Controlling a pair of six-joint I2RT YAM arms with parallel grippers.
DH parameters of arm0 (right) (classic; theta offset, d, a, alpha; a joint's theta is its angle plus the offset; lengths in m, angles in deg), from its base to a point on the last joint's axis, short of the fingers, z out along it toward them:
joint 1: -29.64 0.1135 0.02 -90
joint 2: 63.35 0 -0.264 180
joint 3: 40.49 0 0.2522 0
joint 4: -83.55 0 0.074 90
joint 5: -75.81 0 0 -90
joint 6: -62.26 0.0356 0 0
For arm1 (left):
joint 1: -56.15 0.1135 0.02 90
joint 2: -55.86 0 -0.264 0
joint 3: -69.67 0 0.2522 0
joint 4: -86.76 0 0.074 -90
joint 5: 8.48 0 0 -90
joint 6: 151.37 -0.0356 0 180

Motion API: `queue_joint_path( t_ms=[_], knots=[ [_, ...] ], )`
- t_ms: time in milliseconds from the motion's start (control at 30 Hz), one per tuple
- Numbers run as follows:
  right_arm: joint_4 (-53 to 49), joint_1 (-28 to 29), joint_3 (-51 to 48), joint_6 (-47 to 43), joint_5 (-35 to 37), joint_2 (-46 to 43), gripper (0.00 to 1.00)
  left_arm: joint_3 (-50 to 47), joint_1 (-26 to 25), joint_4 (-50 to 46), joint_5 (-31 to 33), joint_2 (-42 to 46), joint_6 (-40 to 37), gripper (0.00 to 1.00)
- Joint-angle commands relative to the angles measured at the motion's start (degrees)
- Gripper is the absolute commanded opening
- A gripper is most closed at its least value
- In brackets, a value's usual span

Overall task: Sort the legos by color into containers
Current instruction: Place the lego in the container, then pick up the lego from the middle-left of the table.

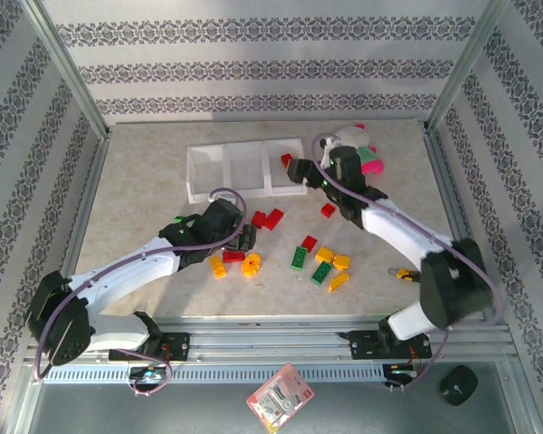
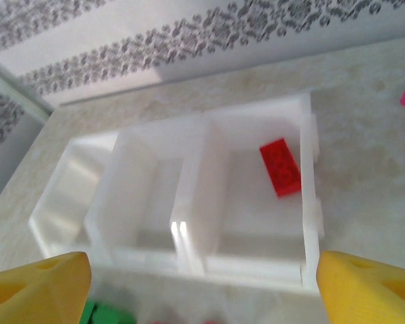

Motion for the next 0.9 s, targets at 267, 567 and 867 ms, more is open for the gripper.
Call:
queue_joint_path(
  t_ms=[267, 567, 867],
  knots=[
    [-6.8, 2.93, -24.12, -5.94, -2.75, -28.5, 0.93, 9.17, -0.3, -13.76, -14.14, -15.85, -5.11, 0.84],
    [-6.39, 2.75, -27.7, -5.28, -0.35, -32.29, 0.94, 12.4, -2.66, -14.7, -17.41, -22.4, -5.17, 0.61],
    [-5.42, 2.97, -27.14, -5.29, 0.8, -30.78, 0.95, 13.26, -3.69, -14.98, -18.68, -25.32, -5.11, 0.6]
  ],
)
